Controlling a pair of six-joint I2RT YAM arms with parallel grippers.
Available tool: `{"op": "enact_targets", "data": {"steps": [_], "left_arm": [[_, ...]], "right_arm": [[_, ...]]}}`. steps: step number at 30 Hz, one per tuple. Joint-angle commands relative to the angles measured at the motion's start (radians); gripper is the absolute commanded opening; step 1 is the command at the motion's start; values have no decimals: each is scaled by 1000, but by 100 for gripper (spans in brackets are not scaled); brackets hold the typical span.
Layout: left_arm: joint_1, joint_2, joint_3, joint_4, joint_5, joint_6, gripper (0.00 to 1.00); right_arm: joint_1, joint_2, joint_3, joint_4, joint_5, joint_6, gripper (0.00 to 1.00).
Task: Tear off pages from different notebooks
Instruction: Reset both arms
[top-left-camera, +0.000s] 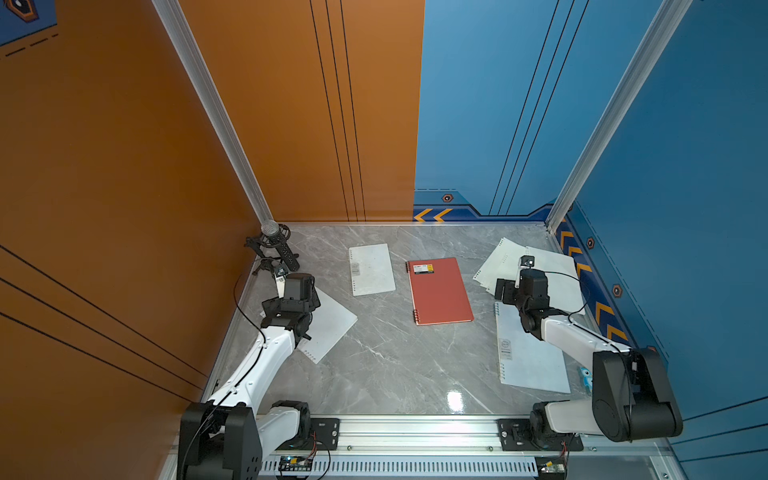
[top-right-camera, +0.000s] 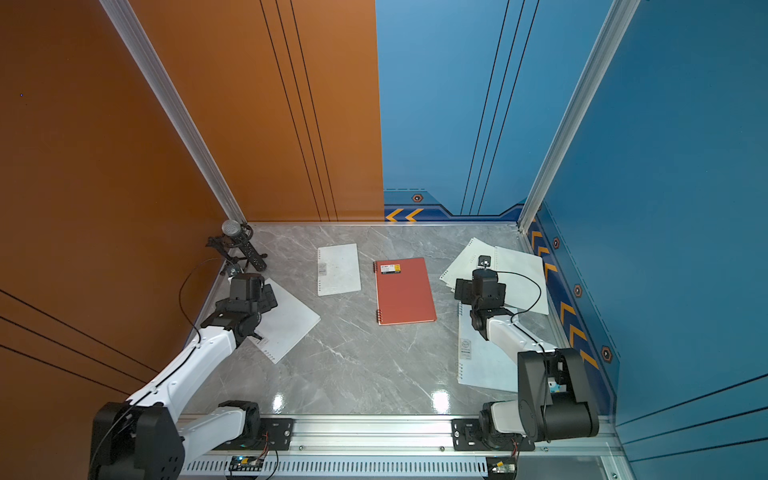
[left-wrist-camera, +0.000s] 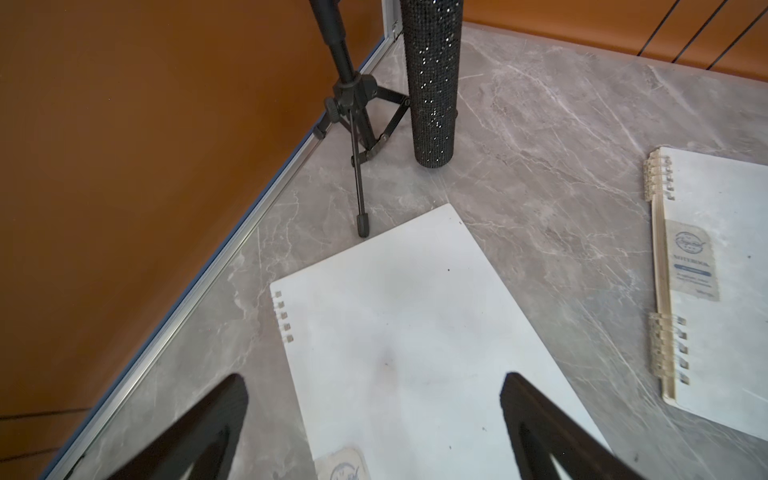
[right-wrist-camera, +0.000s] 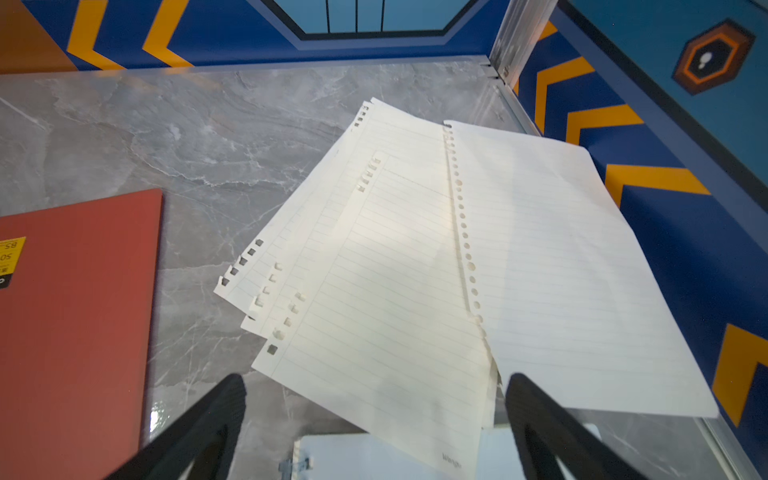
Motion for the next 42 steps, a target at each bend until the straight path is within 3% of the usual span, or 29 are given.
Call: {"op": "enact_targets", "data": {"steps": [1, 7, 10, 11, 17, 24, 27, 30, 34, 42], "left_arm": [[34, 37, -136, 301, 134, 134, 98], [130, 120, -202, 520, 341, 204, 98], [156, 153, -217, 628, 422, 215, 98], [165, 170, -210, 646, 451, 220, 98], [157, 250, -165, 691, 573, 288, 98], [112, 261, -187, 767, 594, 267, 98], [-5, 331, -176, 811, 413, 355, 98], [57, 358, -183, 841, 440, 287, 98], [41, 383, -225, 940, 497, 327, 98], [42, 382, -228, 950, 488, 326, 98]], "right_arm": [[-24, 47, -74, 222, -68, -47, 100], [-28, 82, -141, 362, -48, -37, 100], [-31, 134, -224, 576, -43, -30, 100], [-31, 109, -205, 486, -41, -29, 100], [-39, 116, -206, 503, -55, -25, 100], [-37, 117, -208, 509, -51, -25, 100], [-39, 117, -208, 508, -52, -25, 100], [-42, 117, -205, 505, -61, -22, 100], [-43, 117, -205, 503, -64, -23, 100], [-44, 117, -204, 503, -63, -22, 100]]}}
